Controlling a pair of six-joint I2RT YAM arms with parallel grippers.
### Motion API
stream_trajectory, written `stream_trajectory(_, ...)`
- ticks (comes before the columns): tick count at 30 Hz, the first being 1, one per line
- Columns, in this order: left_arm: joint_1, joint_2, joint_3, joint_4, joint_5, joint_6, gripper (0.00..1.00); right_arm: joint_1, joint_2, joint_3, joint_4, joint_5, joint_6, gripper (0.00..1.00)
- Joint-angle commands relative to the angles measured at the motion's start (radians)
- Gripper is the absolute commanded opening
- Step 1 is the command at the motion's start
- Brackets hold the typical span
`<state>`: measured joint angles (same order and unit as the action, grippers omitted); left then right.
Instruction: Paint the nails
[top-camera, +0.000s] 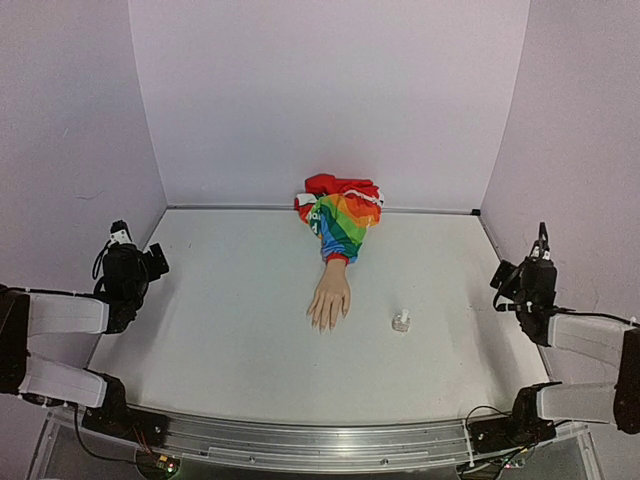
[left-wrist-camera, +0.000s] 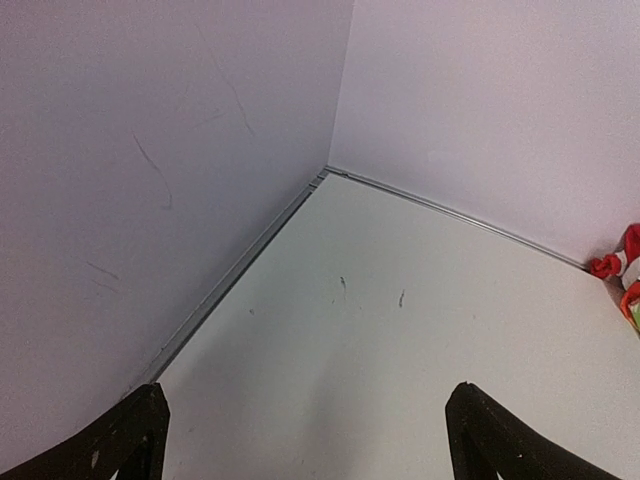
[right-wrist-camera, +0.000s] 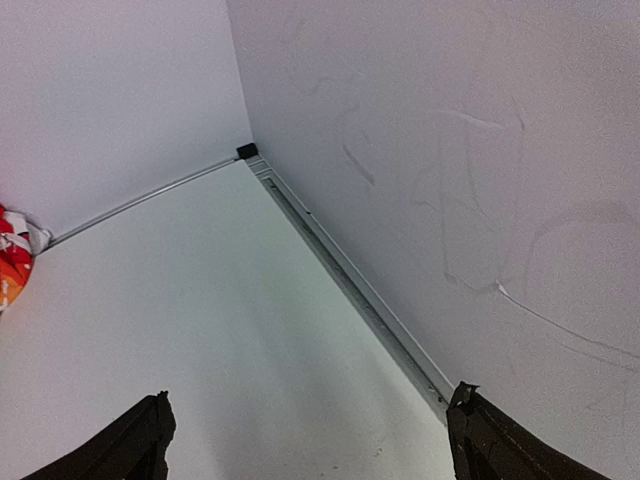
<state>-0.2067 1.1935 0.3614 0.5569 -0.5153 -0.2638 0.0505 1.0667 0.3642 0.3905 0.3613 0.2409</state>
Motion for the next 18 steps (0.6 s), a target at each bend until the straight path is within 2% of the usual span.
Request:
stream_trajectory(1,0.032,0.055,0.004,0.193,-0.026,0.065,1.0,-0.036,0.074,-0.024,0.229,-0.095,-0.024,0.98)
stream_trajectory(5,0.034,0.047,-0.014,0.185,0.006,0.064,1.0,-0.037,0.042,0.016,0.127,-0.103,0.006,0.98)
stream_trajectory(8,0.035,-0.008,-0.044,0.2,0.036,0.063,1.0,-0.037,-0.024,0.098,-0.094,-0.053,0.09,0.98)
stream_trajectory(11,0.035,-0.033,-0.049,0.201,0.074,0.086,1.0,-0.036,-0.032,0.165,-0.266,-0.087,0.13,0.98)
stream_trajectory(14,0.034,-0.032,-0.054,0.219,0.093,0.105,1.0,-0.029,-0.085,0.148,-0.269,-0.16,0.13,0.98)
stream_trajectory(18,0.034,-0.033,-0.064,0.237,0.091,0.101,1.0,-0.008,-0.236,0.069,-0.21,-0.164,0.104,0.98)
